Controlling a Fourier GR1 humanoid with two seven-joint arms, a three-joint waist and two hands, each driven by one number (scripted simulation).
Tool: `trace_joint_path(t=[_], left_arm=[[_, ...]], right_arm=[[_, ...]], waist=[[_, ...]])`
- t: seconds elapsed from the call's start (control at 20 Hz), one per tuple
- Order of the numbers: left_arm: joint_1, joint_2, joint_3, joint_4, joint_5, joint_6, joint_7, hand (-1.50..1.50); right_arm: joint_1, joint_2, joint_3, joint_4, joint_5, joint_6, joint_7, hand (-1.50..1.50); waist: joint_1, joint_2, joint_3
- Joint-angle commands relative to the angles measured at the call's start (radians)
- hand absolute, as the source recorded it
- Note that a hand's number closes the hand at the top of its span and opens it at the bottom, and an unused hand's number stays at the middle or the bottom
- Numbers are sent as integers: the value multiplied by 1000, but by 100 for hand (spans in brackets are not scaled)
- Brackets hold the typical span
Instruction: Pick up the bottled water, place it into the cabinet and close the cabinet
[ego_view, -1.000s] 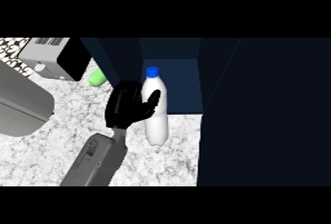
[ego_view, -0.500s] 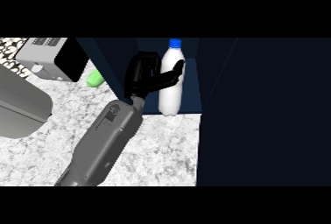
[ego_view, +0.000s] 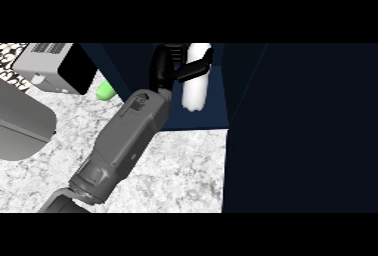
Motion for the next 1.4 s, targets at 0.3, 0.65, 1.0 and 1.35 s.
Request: trace_joint_path(t=[0.3,0.65,1.0,1.35], left_arm=[[-140,-1,41,324,-35,37,-110,150],[-121,29,39,445,-115,104,-211,150],[-168,45,29,515,-157,240,-207,150],[-183,74,40,555,-156,208,-175,-150]], right_arm=[[-3,-24,-9,14,-25,31,-10,-150],[-8,-11,18,48,8,31,-41,-150],[-18,-13,10,22,-22,22,2,-150],[17,-30,14,54,-8,52,-65,-150]], waist=[[-25,9,0],[-28,16,0],[-37,19,-1],[-46,20,0]])
